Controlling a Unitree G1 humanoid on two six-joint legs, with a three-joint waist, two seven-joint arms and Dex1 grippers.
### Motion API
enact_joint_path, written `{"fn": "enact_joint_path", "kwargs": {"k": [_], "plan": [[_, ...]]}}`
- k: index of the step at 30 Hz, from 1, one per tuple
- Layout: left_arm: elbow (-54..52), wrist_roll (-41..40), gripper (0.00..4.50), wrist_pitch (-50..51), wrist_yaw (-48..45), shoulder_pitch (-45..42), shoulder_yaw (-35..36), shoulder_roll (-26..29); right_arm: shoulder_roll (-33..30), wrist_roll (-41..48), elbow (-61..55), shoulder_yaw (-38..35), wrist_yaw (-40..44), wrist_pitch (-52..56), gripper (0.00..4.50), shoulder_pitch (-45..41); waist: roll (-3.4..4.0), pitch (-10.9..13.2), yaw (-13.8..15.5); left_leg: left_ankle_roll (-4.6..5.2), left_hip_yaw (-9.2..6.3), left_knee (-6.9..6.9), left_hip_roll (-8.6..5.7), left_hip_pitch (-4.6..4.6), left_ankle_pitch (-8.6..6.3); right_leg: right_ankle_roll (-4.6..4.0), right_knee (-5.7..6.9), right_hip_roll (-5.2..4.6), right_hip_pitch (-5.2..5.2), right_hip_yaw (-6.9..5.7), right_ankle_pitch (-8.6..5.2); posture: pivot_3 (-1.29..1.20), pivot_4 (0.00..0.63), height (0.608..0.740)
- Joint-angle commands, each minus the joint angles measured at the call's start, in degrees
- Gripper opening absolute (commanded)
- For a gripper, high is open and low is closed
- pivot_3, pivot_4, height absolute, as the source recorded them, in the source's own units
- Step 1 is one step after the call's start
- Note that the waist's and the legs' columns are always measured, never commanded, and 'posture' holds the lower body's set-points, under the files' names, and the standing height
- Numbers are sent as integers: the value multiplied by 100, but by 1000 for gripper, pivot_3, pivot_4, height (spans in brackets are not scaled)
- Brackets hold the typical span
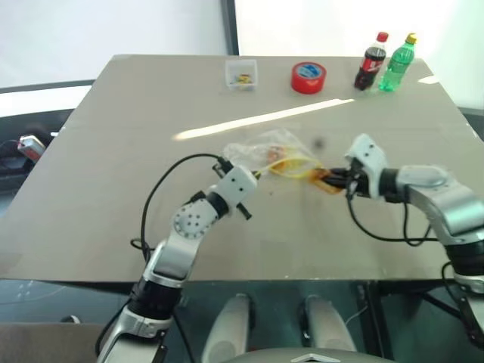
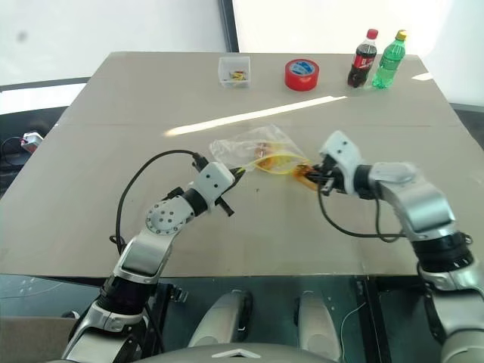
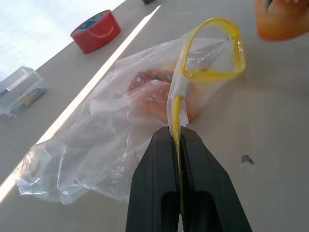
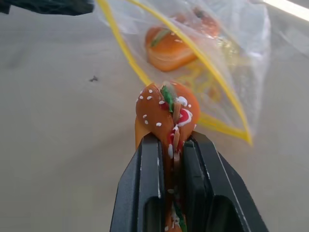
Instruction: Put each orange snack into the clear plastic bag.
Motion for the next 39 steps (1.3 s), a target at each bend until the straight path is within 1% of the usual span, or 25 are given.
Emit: {"fn": "enact_joint_path", "kwargs": {"k": [1,7,9,15,17,19,20,23,25,27,30,32,34,36,39], "plan": [[-196,-77,0,-189,-62,-67,4,25,283,-284,423,115,-76,-316,26,-518,0,0,-1,0,-1,0,0,0,0,0,0,0,0,-1,0,0,150,740],[-375,-118,0,-356,-316,41,-178,48,736,-710,1128,323,-122,-754,26,-1001,0,0,-2,0,-4,-2,-1,0,0,-1,1,1,-1,-2,0,0,150,740],[-391,-166,0,-438,-383,57,-229,26,951,-904,1282,396,-277,-1054,26,-1103,1,0,-6,0,-4,-2,-1,-1,0,-1,1,1,-2,-1,0,0,150,740],[-351,-245,0,-535,-490,60,-297,-6,1517,-1821,1964,604,-1180,-3074,26,-1122,1,0,-25,-1,-3,-4,-1,0,0,-1,7,2,-6,-1,1,0,150,740],[-337,-258,0,-533,-478,46,-270,-15,1668,-1943,2229,562,-1386,-3687,26,-1071,1,0,-26,-1,-3,-4,-1,1,0,-1,7,2,-6,0,1,0,150,740],[-298,-273,0,-544,-467,23,-235,-14,1795,-2015,2486,518,-1522,-4090,1044,-1021,1,0,-24,-1,-2,-4,-2,2,0,-2,7,2,-6,0,1,0,150,740],[-284,-291,0,-540,-451,23,-210,-26,1822,-2090,2602,534,-1585,-4212,1359,-1006,1,0,-23,-1,-3,-4,-2,2,0,-2,7,2,-6,0,1,0,150,740],[-261,-413,0,-436,-356,17,-101,-144,1844,-2341,2852,612,-1759,-4515,2649,-881,1,0,-16,-1,-3,-4,-2,2,0,-2,8,2,-5,0,1,0,150,740],[-276,-532,0,-305,-272,3,12,-250,1838,-2259,2739,576,-1582,-4469,3541,-735,1,0,-16,-1,-4,-4,-2,2,0,-2,8,2,-5,0,1,0,150,740],[-303,-718,0,-88,-143,-22,201,-396,1796,-1990,2504,392,-1317,-4255,3541,-627,2,0,-21,-1,-4,-4,-2,2,0,-2,8,2,-5,0,1,0,150,740],[-286,-891,0,117,11,-81,435,-529,1592,-1256,2039,-19,-673,-3556,3541,-553,2,1,-44,-1,-8,-4,-2,3,0,-2,14,3,-5,3,1,0,150,740],[-287,-995,0,250,92,-103,551,-595,1045,-724,1464,-167,227,-2989,3541,-379,5,2,-17,-1,-10,-2,-2,3,0,-2,14,3,-4,2,1,0,150,740],[-283,-1028,0,302,114,-119,577,-601,557,-420,1077,-250,806,-2554,3541,-248,4,2,8,0,-13,0,-4,2,0,-1,7,2,3,-6,1,0,150,740],[-276,-1050,0,332,122,-125,587,-612,198,-348,963,-296,1088,-2350,3541,-176,4,2,10,0,-12,1,-5,2,0,-1,5,1,5,-7,1,0,150,740],[-267,-1093,0,372,143,-131,604,-641,-45,-580,1155,-275,1100,-2451,3541,-180,2,0,-35,0,-6,0,-2,6,0,-1,7,2,5,-4,0,0,150,740]]}}
